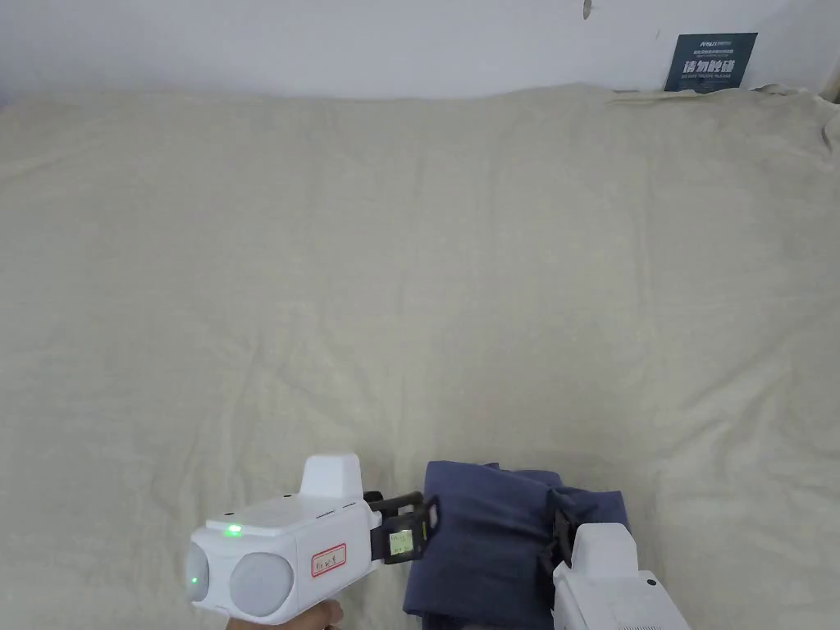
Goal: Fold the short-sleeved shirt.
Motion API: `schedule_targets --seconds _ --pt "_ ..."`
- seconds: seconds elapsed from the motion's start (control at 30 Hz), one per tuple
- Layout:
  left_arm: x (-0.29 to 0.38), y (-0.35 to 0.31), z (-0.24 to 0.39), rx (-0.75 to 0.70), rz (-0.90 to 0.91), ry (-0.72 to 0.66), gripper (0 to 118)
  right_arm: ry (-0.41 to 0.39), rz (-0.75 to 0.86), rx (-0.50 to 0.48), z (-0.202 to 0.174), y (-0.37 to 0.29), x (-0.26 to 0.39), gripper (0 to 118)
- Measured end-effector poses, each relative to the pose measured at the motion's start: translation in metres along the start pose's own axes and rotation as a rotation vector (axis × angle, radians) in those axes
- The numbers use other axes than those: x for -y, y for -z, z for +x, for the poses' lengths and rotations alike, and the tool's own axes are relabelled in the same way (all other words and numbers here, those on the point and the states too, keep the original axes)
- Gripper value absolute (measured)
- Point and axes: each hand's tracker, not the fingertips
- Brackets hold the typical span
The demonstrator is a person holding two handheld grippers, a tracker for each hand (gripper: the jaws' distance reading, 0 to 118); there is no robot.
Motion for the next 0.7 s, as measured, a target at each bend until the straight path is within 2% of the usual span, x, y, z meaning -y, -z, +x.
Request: schedule_targets --seconds 0.03,0.07,0.33,0.47,0.5,0.53,0.57,0.63,0.7 --pt "0.0 0.004 0.0 0.02 -0.028 -0.007 97 0.002 0.0 -0.002 0.0 0.0 0.0 0" --pt "-0.001 0.009 0.0 0.034 -0.053 -0.005 99 0.002 0.0 -0.003 0.0 0.0 0.0 0" --pt "-0.01 0.048 -0.003 0.083 -0.205 -0.012 96 -0.006 -0.004 -0.012 0.001 -0.002 -0.001 0" --pt "-0.013 0.048 -0.003 0.085 -0.232 0.027 73 -0.003 -0.01 -0.019 0.001 -0.002 -0.002 0" --pt "-0.014 0.047 -0.002 0.096 -0.246 0.028 56 0.0 -0.012 -0.022 0.002 -0.003 -0.003 0" --pt "-0.015 0.047 -0.001 0.112 -0.262 0.009 49 0.0 -0.014 -0.026 0.002 -0.004 -0.004 0" --pt "-0.013 0.046 0.001 0.09 -0.251 0.017 47 -0.002 -0.019 -0.027 0.001 -0.004 -0.006 0" --pt "-0.014 0.049 0.003 0.097 -0.26 0.026 29 -0.008 -0.033 -0.039 0.003 -0.006 -0.012 0" --pt "-0.013 0.049 0.006 0.086 -0.251 0.009 24 -0.007 -0.044 -0.052 0.005 -0.011 -0.02 0"
